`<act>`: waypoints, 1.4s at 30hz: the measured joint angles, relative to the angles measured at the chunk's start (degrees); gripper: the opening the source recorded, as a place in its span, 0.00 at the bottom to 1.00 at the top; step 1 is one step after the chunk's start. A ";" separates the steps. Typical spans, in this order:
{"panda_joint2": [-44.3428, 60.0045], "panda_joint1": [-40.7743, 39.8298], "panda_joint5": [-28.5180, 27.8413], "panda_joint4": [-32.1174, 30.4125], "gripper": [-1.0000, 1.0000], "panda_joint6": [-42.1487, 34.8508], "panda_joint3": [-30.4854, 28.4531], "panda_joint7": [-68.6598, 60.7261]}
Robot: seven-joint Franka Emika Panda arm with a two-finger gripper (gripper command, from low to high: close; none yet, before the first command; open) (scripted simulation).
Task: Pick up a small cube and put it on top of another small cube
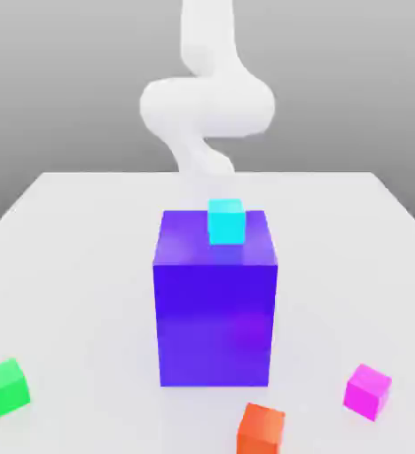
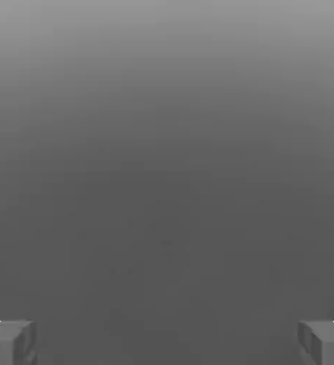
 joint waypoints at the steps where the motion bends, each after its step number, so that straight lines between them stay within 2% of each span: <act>1: 2.26 0.59 -0.02 -0.41 0.50 0.92 0.45 -0.77; 15: 31.47 8.44 -1.91 -5.92 0.50 13.20 6.73 -9.83; 25: 52.42 14.90 -6.16 -9.78 0.50 21.79 10.05 -14.17; 30: 62.84 18.04 -10.10 -8.43 0.50 29.07 7.11 -11.99; 31: 64.61 18.70 -10.71 -8.06 0.00 30.46 6.32 -11.54; 38: 64.92 18.79 -10.89 -8.00 0.00 30.67 6.22 -11.39; 42: 58.01 17.02 -7.86 -9.51 0.00 25.29 8.64 -13.68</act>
